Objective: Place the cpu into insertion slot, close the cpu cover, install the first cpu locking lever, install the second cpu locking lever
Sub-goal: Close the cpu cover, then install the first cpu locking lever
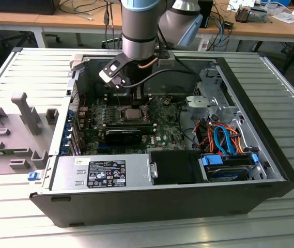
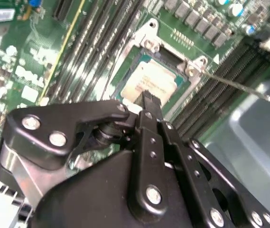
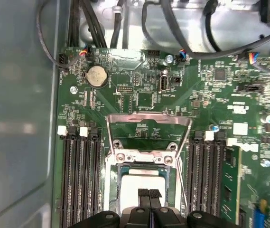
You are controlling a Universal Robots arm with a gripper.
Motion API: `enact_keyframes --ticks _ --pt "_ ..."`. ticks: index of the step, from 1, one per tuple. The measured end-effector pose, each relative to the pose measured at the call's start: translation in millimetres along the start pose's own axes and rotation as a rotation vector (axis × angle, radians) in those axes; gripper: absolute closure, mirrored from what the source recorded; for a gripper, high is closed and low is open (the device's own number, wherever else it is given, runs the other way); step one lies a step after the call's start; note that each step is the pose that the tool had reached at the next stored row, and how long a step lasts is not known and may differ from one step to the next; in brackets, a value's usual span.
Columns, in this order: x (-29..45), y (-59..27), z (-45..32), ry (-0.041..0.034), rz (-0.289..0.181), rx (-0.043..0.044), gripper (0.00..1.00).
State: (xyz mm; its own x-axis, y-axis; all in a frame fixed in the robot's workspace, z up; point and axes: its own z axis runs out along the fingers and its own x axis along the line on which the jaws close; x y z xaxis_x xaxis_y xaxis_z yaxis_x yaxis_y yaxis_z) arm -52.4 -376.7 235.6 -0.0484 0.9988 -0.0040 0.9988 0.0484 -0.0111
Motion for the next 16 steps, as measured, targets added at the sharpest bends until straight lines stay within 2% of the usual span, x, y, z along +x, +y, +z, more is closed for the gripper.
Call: enact_keyframes --ticks 2,3,12,16 --pt "-0.1 -0.1 -15.0 -0.0002 0.001 -0.0001 0.89" --pt "0.0 -0.1 -17.3 0.0000 0.002 -0.0002 0.89" --pt "-0.1 -0.2 -18.2 0.0018 0.002 -0.0003 0.89" --pt "-0.1 -0.2 -21.3 0.0029 0.002 -0.0003 0.89"
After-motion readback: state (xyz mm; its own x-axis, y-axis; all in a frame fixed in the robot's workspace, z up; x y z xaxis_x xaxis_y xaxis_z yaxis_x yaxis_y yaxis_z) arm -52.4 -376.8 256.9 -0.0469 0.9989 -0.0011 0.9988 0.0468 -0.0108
